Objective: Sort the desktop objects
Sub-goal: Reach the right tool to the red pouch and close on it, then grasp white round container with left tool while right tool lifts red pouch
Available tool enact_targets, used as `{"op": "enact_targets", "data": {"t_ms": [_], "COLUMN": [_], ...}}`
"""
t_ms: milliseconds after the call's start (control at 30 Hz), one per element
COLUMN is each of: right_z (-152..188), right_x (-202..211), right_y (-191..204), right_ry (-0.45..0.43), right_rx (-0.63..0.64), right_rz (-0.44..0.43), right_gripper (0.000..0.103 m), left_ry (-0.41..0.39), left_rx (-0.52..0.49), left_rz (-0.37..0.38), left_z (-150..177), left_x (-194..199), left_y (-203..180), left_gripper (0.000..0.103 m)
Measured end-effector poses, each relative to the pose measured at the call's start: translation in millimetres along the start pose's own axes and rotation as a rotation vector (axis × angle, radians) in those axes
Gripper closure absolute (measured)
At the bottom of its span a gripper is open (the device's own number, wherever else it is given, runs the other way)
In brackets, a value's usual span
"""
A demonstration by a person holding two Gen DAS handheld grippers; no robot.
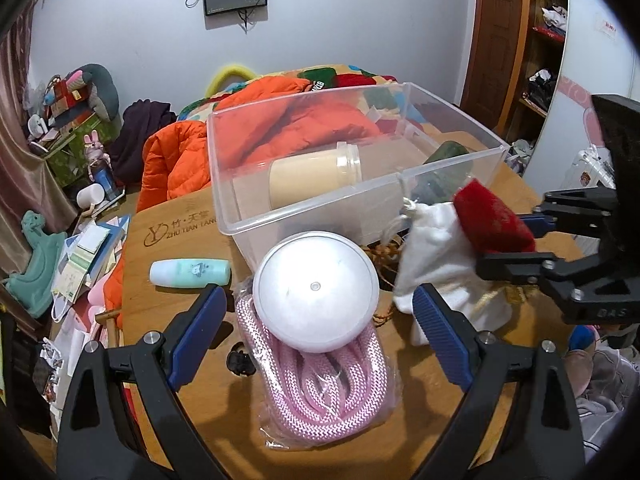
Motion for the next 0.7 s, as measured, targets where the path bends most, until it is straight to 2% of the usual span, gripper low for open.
{"op": "enact_targets", "data": {"t_ms": [133,233,400,533,600,667,700], "right_z": [4.1,7.2,7.7,5.0,3.2,2.4,2.3], "right_x": [4.3,4.8,9.0,16.5,21.5,24.5,26.0], "right_y": [-4.4,-10.5,-10.8,-9.3,-9.6,-9.8,-9.9], "right_ry": [0.023,0.034,0.017,-0.007,-0.019,-0.025,-0.030], "right_rx": [-0.020,-0.048,-0.036,-0.018,-0.018,-0.012,-0.009], "right_rz": [-0.004,-0.005,0.008,0.022,0.023,0.030,0.037], "right_gripper": [0.068,0.062,0.061,0.062,0.063,0.064,0.064], "left_ry": [0.000,-0.008,-0.022,-0.023,-0.028,-0.030,-0.028], "left_rx": [0.005,-0.002,0.001,-0.016,-0.017,-0.013,-0.006], "left_rz": [-0.011,-0.056,-0.083,-0.091,-0.088,-0.079,-0.069], "left_z": [-0.4,-0.5,-0.8,-1.0,-2.3,-4.0,-4.3], "left_x": [-5.1,-8.9,-10.6,-12.1,-12.5,-14.2,-14.6], "left_y": [1.1,4.1,8.1,7.7,7.8,8.4,8.3], "left_gripper": [0.008,0.008,0.008,0.024,0.027,0.038,0.038]}}
Point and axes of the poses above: each gripper's, at about its wrist camera, not at the fingertips, and x roughly against the way its jaws point, y to its left, z to its underside, the point moved 7 cm from there along -x, roughly the way its jaws point, and after that the axes turned 1 degree about -x, right-handed, at the moved point
